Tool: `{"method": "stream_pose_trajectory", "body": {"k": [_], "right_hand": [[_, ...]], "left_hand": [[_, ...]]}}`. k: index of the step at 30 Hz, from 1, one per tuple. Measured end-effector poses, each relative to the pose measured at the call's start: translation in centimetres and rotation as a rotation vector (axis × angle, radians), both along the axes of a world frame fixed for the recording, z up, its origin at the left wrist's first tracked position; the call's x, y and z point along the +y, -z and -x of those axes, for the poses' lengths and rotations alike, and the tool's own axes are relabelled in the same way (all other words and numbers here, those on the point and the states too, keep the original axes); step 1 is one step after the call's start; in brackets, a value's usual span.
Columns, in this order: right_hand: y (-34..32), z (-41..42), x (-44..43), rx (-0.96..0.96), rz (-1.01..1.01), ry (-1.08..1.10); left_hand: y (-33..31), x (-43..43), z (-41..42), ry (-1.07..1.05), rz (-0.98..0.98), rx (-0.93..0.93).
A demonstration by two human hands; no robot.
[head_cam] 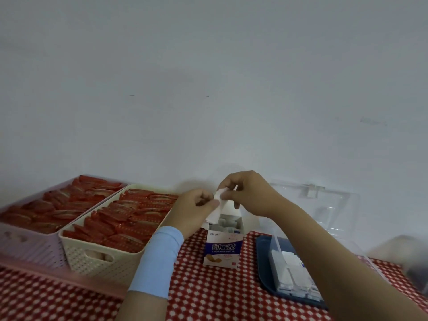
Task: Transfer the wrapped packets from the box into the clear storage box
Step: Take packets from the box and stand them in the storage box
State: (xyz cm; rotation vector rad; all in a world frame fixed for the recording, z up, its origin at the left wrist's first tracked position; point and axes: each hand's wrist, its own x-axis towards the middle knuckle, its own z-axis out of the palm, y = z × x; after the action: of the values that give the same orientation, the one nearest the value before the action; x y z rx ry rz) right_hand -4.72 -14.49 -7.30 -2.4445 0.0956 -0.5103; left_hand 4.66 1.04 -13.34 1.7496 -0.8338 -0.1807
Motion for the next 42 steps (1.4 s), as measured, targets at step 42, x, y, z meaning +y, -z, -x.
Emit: {"method": "stream_pose_trajectory", "body": {"k": [42], "right_hand": [[-0.4, 1.8, -1.6, 0.113, 0.045, 0.168]], "left_hand": [[-1.0, -0.2, 0.9, -0.010, 0.251, 0.265]]}}
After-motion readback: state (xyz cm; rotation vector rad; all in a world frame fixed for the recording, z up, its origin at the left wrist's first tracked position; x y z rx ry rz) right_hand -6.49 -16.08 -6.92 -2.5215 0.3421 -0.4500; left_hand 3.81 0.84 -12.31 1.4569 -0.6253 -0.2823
